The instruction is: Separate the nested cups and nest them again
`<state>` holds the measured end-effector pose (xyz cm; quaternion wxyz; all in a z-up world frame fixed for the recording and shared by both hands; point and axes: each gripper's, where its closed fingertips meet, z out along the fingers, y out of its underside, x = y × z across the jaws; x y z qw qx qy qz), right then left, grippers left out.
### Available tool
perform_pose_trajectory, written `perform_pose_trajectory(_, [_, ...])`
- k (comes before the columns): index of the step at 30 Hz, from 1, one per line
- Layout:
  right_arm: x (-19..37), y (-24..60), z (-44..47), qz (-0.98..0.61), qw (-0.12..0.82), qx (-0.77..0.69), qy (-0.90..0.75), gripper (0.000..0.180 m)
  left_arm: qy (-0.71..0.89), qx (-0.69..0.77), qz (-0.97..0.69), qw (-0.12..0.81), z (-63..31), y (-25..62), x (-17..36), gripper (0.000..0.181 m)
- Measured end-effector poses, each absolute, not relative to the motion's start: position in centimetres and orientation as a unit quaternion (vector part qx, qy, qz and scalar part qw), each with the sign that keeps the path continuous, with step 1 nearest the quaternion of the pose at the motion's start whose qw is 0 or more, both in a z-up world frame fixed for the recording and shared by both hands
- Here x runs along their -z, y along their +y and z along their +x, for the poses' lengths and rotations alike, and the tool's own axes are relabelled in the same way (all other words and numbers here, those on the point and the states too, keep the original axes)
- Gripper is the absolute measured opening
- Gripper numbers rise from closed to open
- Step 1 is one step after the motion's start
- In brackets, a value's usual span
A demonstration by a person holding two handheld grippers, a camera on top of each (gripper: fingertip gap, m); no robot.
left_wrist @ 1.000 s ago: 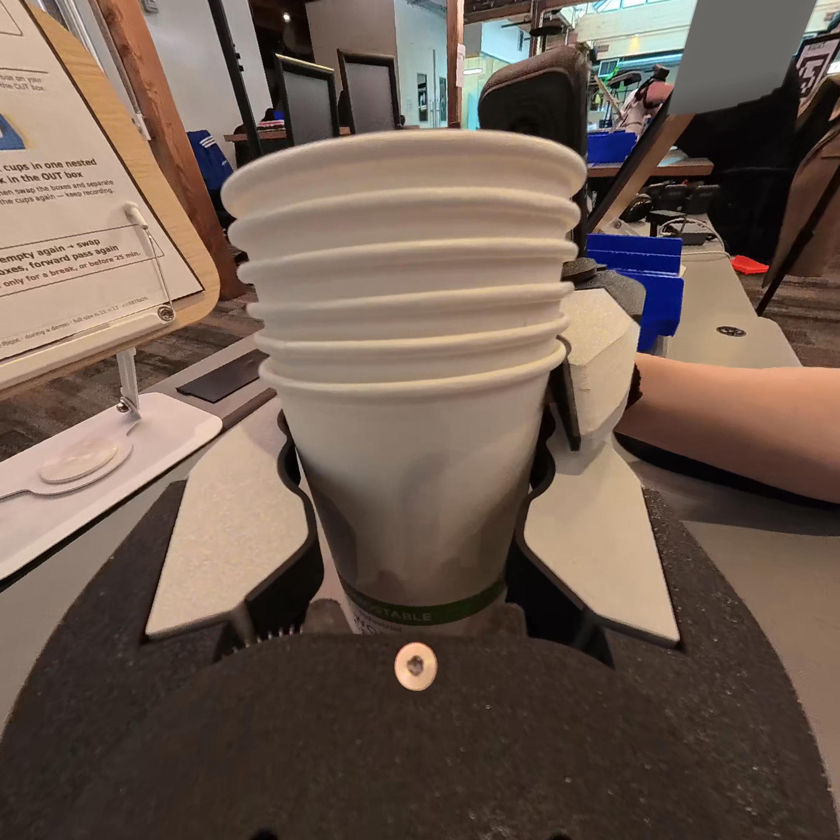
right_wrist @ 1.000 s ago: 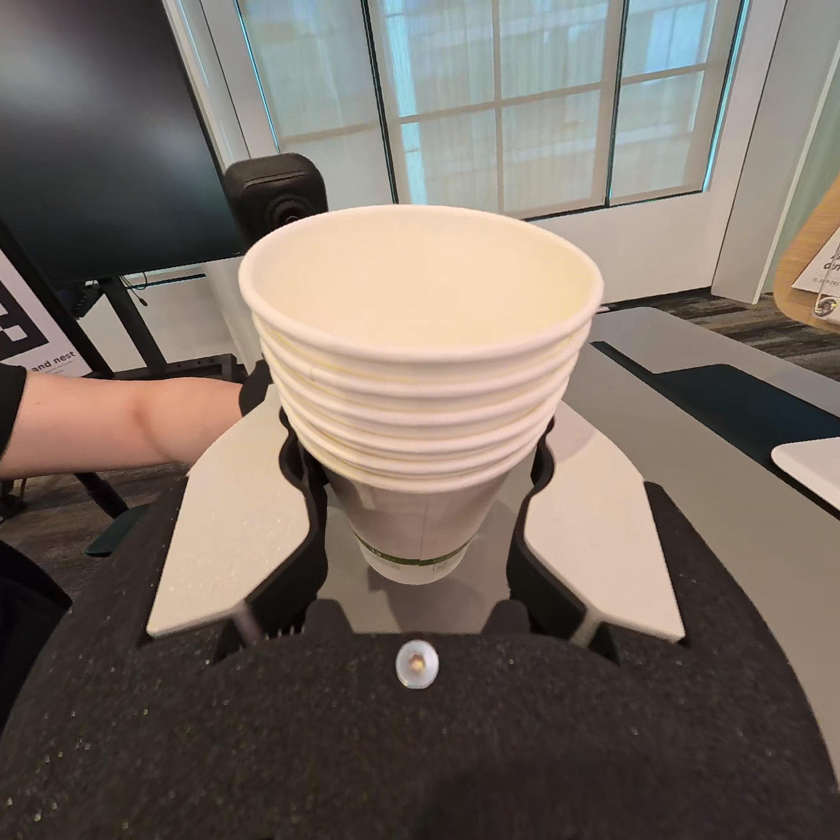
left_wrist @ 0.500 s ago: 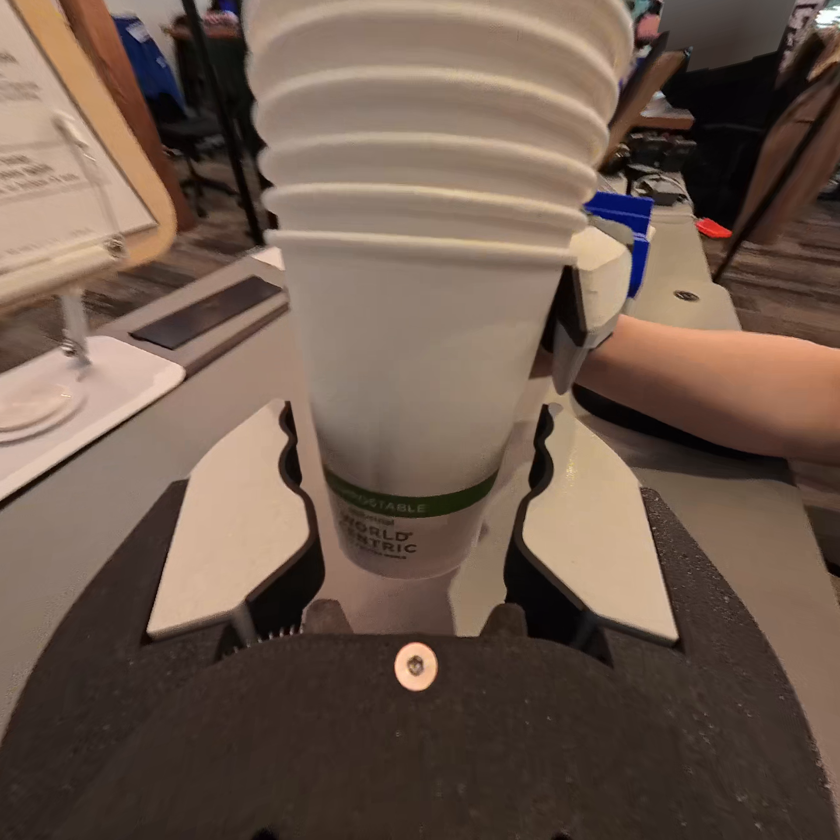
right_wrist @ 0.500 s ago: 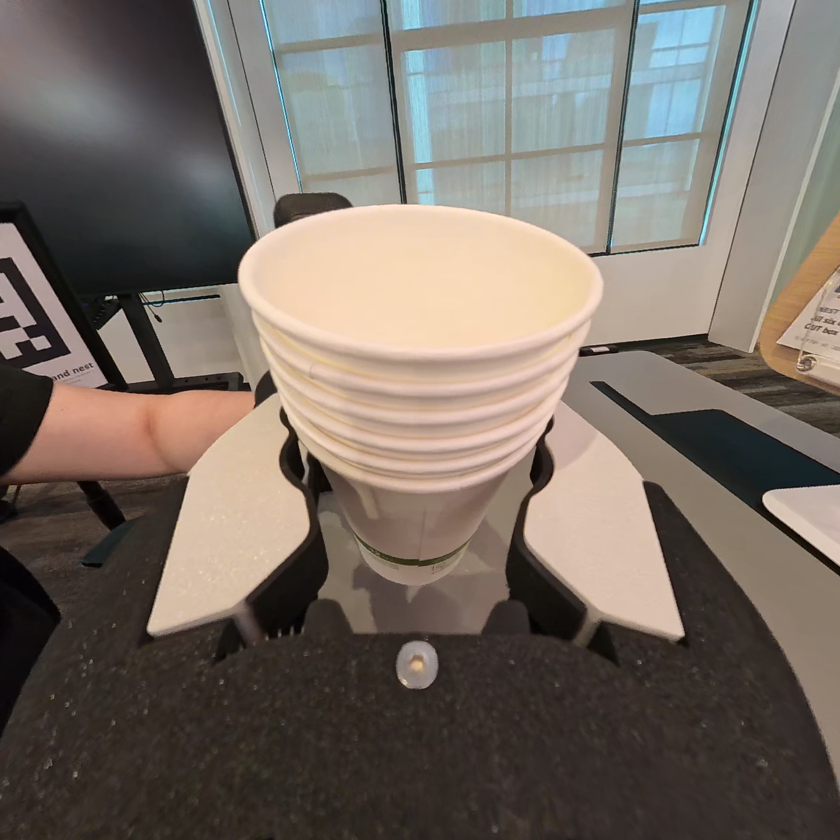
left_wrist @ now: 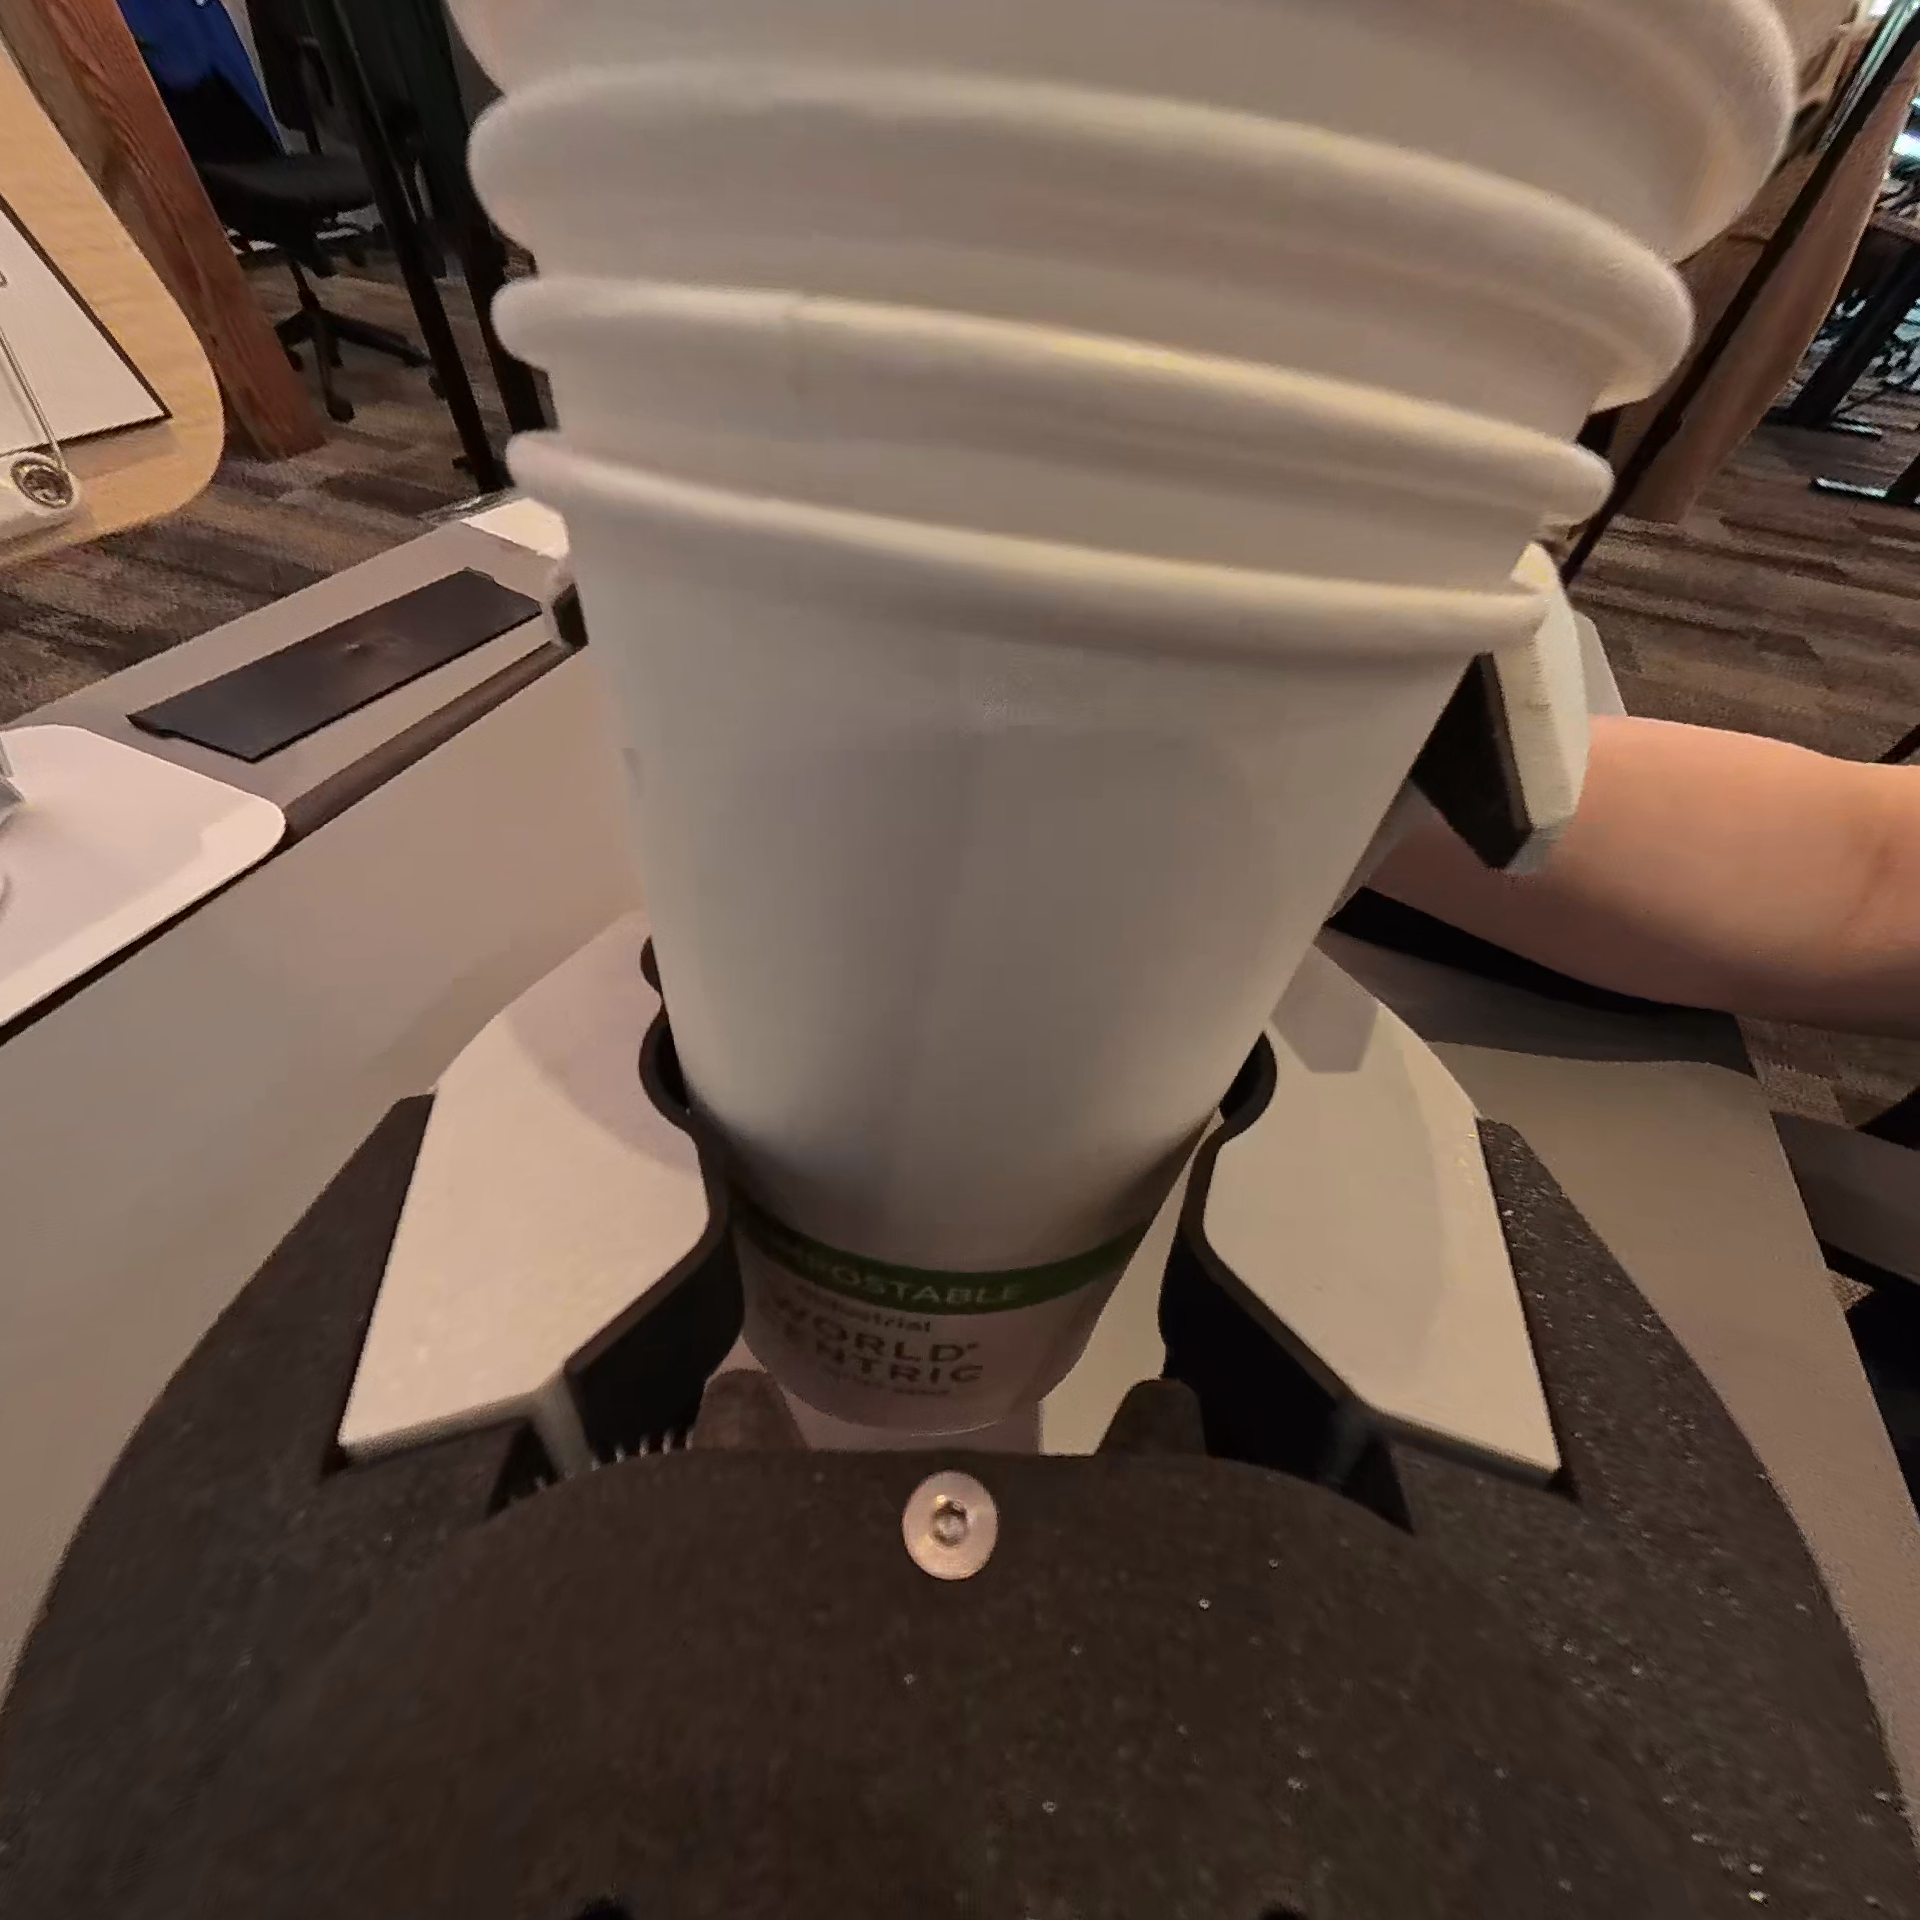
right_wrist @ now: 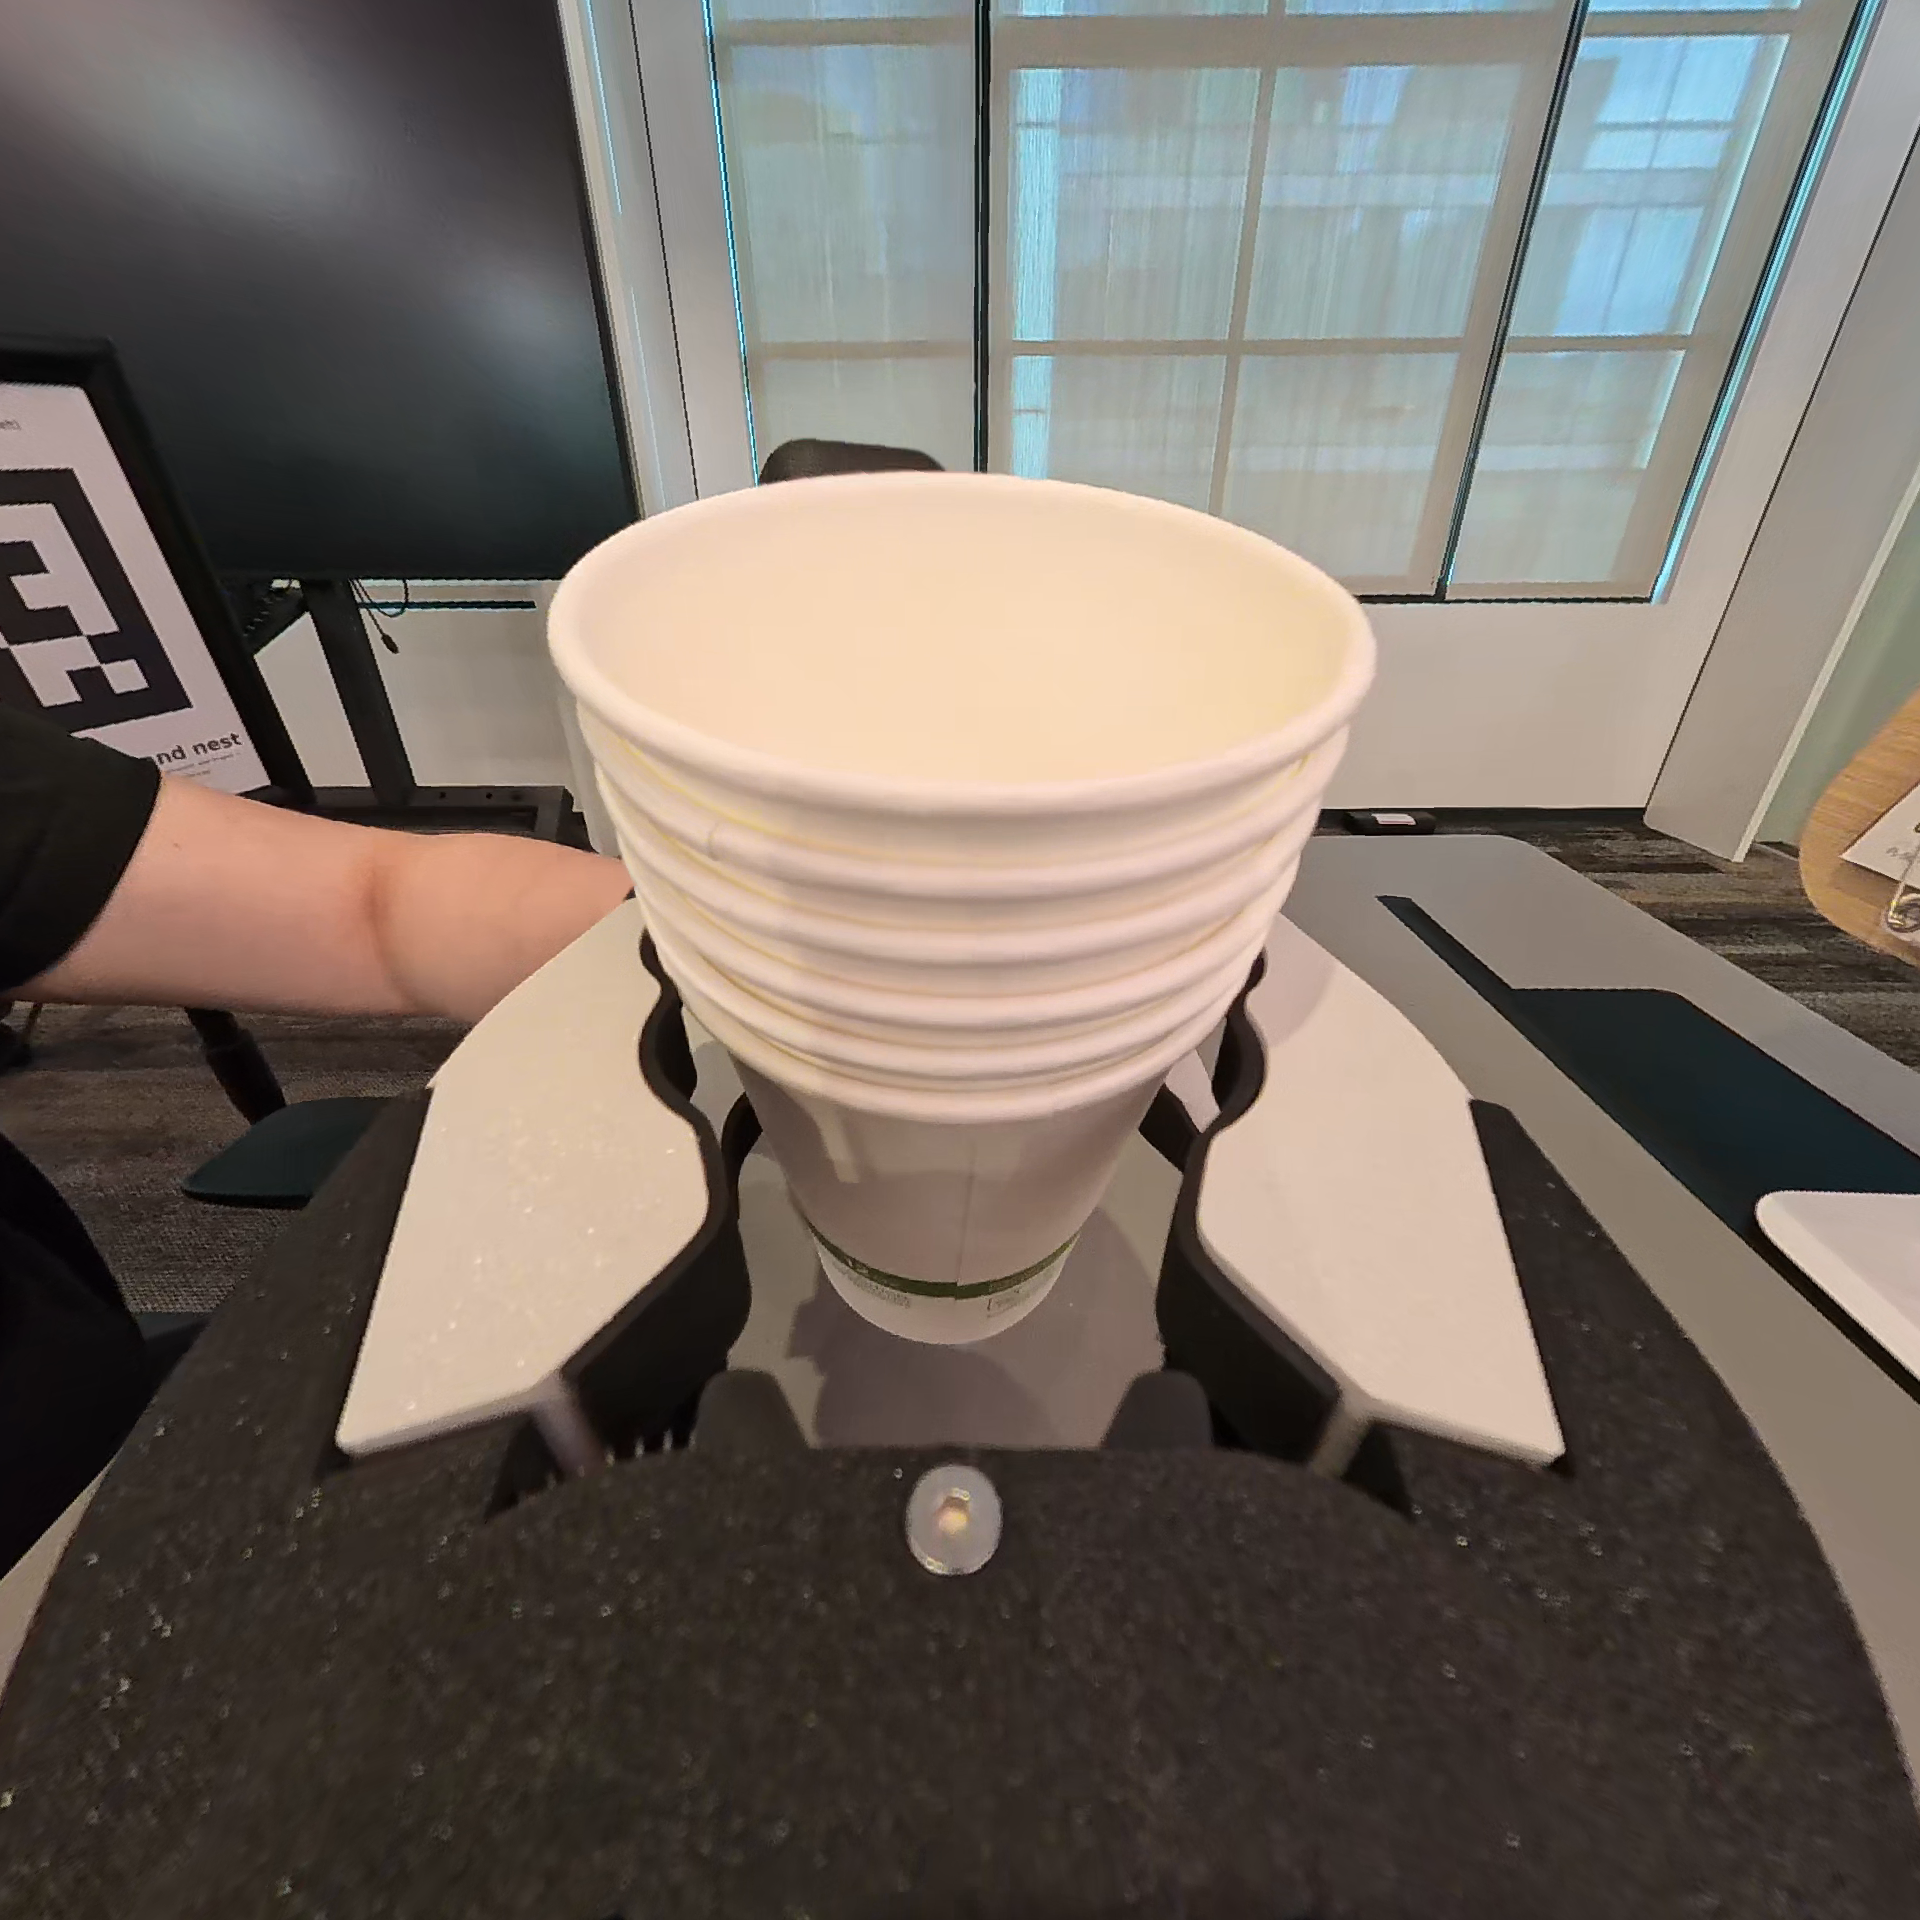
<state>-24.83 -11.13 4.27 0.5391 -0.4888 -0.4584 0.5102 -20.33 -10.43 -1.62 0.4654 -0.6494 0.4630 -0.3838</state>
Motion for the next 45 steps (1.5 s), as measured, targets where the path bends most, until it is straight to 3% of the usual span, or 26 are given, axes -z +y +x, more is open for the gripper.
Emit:
perform_pose_trajectory(33, [-5.5, -9.9, -23.3, -0.492, 0.572, -0.486, -0.441, 0.105, 0.433, 0.405, -0.636, 0.493, -21.2, -9.4, 1.4, 0.100])
perform_pose_trajectory(45, [-5.5, -5.5, -15.2, -0.536, 0.588, -0.467, -0.387, 0.090, 0.413, 0.413, -0.593, 0.555, -22.3, -4.2, -5.6, 0.100])
